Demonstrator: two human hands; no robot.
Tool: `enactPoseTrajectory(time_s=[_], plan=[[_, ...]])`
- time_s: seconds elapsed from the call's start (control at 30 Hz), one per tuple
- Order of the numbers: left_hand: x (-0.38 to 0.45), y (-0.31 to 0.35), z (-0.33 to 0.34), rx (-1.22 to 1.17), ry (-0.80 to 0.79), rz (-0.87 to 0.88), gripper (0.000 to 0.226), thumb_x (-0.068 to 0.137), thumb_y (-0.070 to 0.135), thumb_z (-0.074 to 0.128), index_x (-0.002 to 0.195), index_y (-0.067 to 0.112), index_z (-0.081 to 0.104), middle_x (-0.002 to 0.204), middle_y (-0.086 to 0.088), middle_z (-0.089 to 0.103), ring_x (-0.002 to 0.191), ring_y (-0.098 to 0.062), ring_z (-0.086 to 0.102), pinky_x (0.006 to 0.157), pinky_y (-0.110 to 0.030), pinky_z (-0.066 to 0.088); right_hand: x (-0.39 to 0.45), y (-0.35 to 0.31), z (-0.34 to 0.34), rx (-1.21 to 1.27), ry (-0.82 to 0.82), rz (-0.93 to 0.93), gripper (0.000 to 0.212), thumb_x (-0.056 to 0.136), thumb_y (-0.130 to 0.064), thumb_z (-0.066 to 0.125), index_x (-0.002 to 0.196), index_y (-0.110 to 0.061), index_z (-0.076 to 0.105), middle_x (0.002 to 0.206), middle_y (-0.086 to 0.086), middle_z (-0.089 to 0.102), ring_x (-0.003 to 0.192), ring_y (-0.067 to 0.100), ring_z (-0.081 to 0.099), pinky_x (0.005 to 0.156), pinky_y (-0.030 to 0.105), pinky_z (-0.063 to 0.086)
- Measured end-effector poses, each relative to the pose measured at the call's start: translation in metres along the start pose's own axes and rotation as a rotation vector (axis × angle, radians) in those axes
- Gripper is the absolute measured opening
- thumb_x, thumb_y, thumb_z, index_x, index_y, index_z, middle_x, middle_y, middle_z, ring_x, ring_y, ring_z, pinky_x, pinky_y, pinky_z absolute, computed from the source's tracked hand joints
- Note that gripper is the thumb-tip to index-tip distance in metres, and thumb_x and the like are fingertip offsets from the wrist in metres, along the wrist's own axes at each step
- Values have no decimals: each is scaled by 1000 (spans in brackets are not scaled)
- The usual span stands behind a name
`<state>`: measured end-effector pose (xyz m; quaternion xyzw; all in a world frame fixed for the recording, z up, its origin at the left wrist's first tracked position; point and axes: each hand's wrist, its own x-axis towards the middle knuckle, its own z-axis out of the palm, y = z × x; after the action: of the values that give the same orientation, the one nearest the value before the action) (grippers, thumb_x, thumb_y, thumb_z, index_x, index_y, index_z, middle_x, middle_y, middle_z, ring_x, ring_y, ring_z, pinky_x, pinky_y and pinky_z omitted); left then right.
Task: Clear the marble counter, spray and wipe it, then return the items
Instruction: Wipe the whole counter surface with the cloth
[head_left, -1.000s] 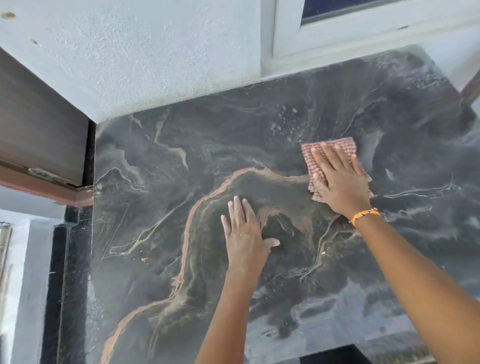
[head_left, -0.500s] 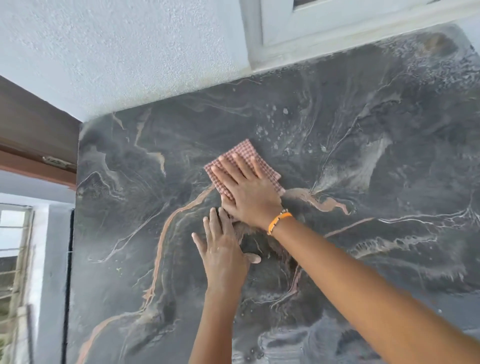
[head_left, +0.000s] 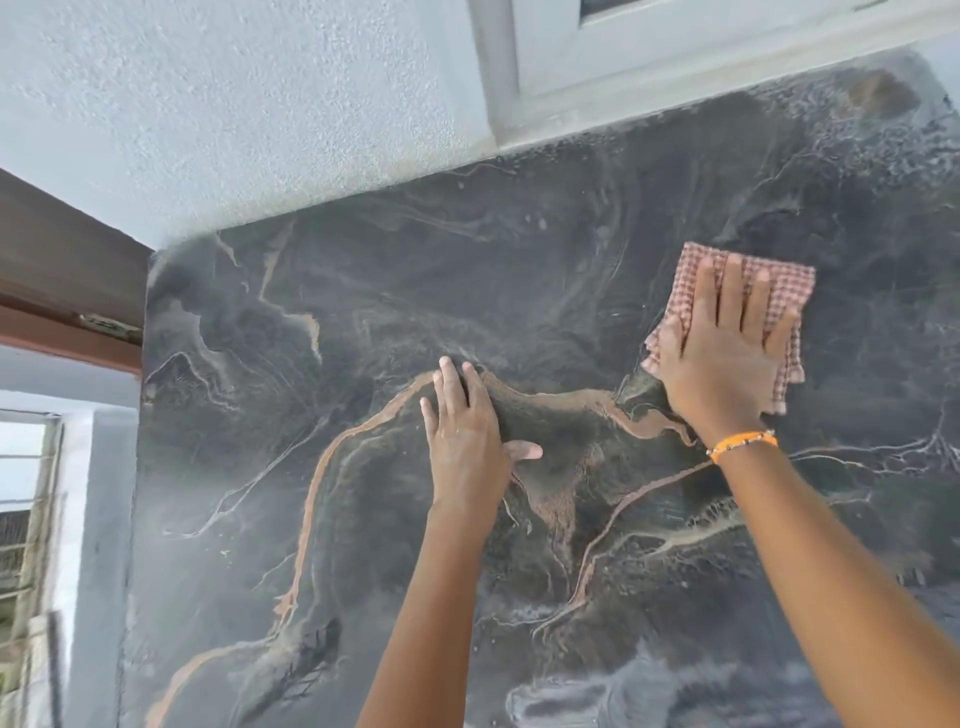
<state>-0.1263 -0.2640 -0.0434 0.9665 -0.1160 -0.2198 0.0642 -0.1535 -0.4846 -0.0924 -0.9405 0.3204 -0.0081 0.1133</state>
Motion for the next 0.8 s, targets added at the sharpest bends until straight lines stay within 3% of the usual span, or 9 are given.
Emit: enactPoseTrajectory(time_s=[0.07, 0.17, 0.33, 0.43, 0.6, 0.7, 0.8], plan=[[0, -1, 0, 10, 5, 3, 111, 74, 59, 57, 147, 1, -3, 156, -20, -11, 145, -31, -8, 117, -43, -1, -21, -25, 4, -16, -31, -62, 64, 92, -40, 21, 150, -20, 5, 159, 10, 4, 146, 34, 4, 115, 56, -1], [2, 0, -1, 19, 0, 4, 111, 74, 59, 57, 147, 1, -4, 156, -19, -12, 146, -30, -7, 117, -43, 0, -27, -73, 18, -49, -75, -310, 60, 95, -44, 18, 149, -31, -6, 159, 8, -5, 146, 32, -3, 115, 53, -6], [1, -2, -1, 1, -13, -15, 113, 71, 64, 54, 147, 5, -5, 157, -13, -15, 146, -23, -9, 117, -42, 0, 28, -172, 33, -37, -166, -692, 55, 96, -46, 24, 148, -36, 6, 160, 4, 4, 146, 31, 1, 115, 53, -5], [1, 0, -1, 17, -25, -37, 112, 73, 64, 54, 147, 6, -7, 157, -12, -16, 146, -22, -11, 117, -42, -1, 69, -202, 34, -71, -183, -814, 52, 97, -43, 25, 147, -37, 11, 159, 0, 10, 147, 26, 6, 116, 52, 0], [2, 10, -4, -41, -31, -4, 115, 68, 71, 46, 147, 10, -12, 157, -5, -17, 145, -23, -17, 116, -41, -7, 124, -177, 22, -15, -155, -686, 51, 96, -36, 29, 146, -37, 19, 158, -4, 16, 146, 24, 12, 116, 54, 2], [2, 19, 0, 9, -73, 16, 119, 66, 71, 49, 146, 10, -16, 156, -4, -22, 144, -22, -20, 116, -40, -9, 153, -121, 13, -16, -78, -525, 51, 94, -35, 31, 145, -36, 22, 157, -5, 19, 145, 24, 15, 116, 54, 8], [3, 22, 4, 28, -88, -3, 125, 55, 75, 38, 144, 10, -20, 155, -6, -25, 144, -22, -20, 116, -40, -9, 179, -56, 2, 0, -13, -339, 52, 94, -32, 32, 145, -34, 24, 157, -2, 21, 144, 27, 18, 116, 55, 9]])
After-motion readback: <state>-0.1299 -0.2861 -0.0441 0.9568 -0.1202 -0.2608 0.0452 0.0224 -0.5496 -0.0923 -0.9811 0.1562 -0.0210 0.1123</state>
